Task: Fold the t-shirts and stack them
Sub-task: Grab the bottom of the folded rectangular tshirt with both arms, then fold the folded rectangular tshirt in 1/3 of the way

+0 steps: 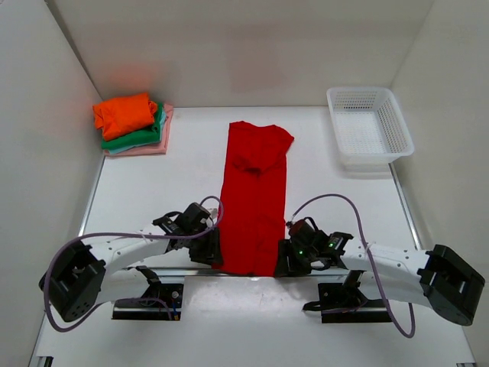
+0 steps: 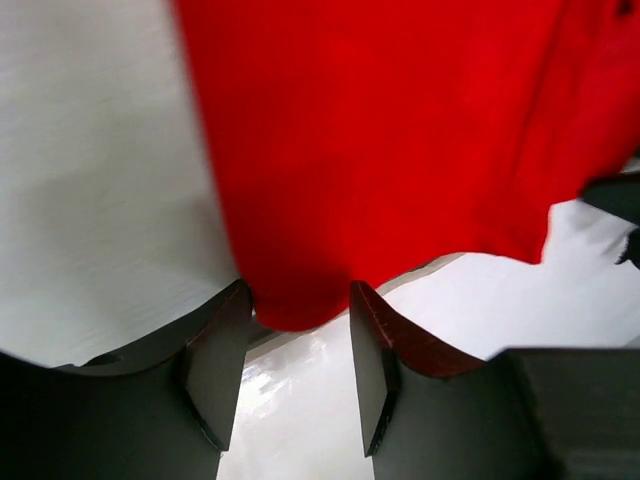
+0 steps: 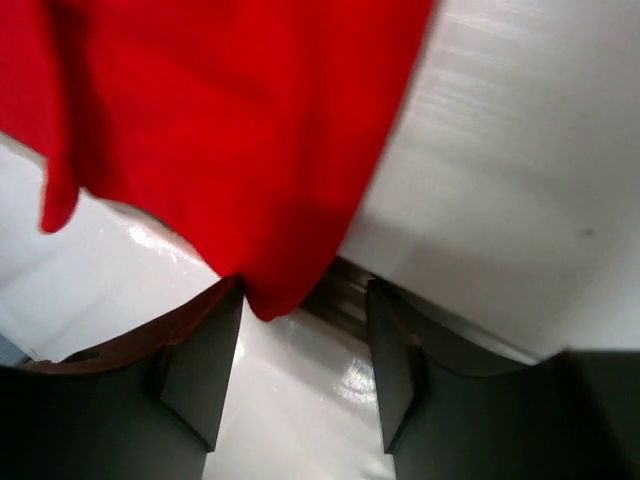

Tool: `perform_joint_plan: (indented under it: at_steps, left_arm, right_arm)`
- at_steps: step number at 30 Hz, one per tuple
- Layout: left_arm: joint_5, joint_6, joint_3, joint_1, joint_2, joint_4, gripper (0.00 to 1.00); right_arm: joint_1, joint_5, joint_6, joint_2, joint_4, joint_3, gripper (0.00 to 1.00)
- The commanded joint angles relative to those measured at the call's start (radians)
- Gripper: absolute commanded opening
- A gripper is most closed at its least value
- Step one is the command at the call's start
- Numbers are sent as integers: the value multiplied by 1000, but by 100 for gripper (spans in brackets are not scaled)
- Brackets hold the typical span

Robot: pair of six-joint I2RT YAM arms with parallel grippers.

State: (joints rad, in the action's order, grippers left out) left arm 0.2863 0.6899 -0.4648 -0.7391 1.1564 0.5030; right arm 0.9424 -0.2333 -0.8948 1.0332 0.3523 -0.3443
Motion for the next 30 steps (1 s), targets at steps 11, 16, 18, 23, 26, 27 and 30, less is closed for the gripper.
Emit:
perform_joint_plan:
  at_steps: [11, 16, 18, 23, 26, 27, 30]
  left_arm:
    - [71, 46, -260, 78, 144, 132, 0]
    - [44, 19, -563, 202, 276, 290, 0]
    - [50, -9, -667, 237, 336, 313, 0]
    - [22, -29, -860, 288, 517, 350, 0]
    - [20, -35, -963, 314, 607, 359, 0]
    - [17, -38, -985, 319, 638, 356, 0]
    - [22, -38, -1038, 342, 709, 358, 1]
  right_arm:
    - [-249, -237, 164, 137, 15, -274, 0]
    - [-467, -362, 327, 252, 209, -557, 0]
    - [-523, -386, 384, 312, 259, -634, 0]
    - [-590, -422, 461, 477, 287, -783, 0]
    - [-619, -422, 476, 547, 286, -818, 0]
    - [-626, -423, 481, 551, 295, -837, 0]
    - [-649, -422, 490, 602, 286, -848, 1]
